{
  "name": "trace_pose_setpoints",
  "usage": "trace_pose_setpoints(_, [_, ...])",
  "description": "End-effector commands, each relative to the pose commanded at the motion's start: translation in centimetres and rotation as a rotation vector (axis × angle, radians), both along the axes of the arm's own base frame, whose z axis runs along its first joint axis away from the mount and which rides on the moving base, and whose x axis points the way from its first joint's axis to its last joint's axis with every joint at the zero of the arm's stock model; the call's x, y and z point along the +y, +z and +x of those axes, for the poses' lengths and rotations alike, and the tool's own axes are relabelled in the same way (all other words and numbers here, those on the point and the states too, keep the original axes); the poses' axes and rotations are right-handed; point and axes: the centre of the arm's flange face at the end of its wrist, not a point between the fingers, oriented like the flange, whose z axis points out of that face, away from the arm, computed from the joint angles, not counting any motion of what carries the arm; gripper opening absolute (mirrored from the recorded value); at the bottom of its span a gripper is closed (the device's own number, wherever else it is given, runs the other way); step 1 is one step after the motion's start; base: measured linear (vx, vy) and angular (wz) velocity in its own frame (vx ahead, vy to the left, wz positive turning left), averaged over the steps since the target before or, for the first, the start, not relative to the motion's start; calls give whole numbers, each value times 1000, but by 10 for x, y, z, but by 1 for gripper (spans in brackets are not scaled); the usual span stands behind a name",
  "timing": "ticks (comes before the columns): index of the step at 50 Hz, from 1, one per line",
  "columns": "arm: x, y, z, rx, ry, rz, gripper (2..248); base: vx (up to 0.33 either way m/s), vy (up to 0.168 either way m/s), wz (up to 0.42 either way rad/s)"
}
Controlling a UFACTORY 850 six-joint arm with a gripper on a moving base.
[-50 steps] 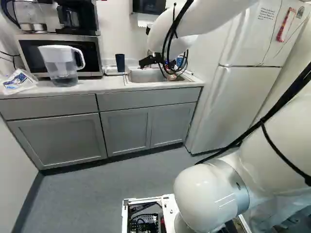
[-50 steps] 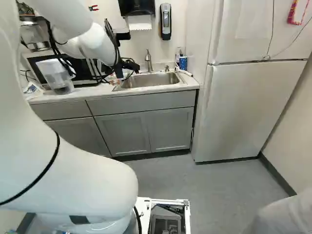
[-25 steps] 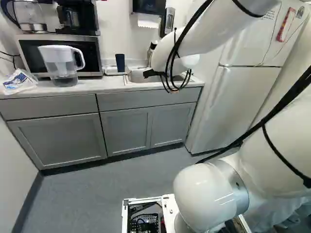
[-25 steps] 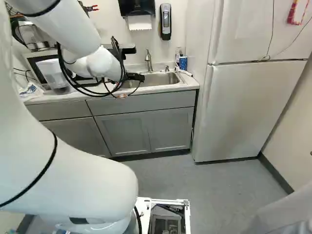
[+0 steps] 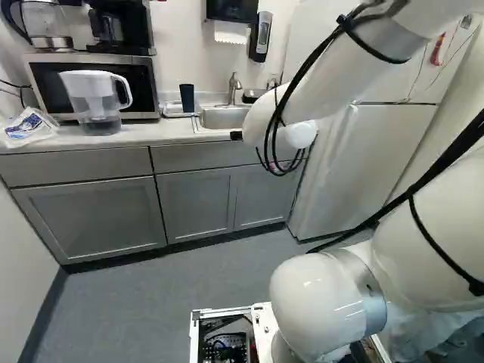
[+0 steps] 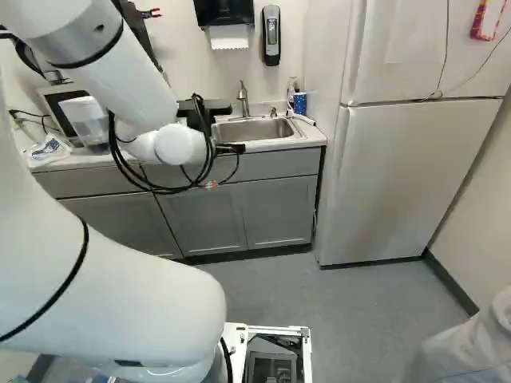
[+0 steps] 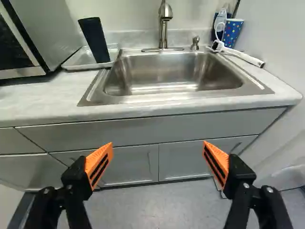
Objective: Rinse the cup and place it in the tray
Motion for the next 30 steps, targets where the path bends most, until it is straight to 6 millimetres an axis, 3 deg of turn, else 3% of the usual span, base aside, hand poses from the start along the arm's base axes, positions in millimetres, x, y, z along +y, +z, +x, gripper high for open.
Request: trace_pose_setpoints(30, [-18,-61,-50,-57,-39,-4,247,0,0,0])
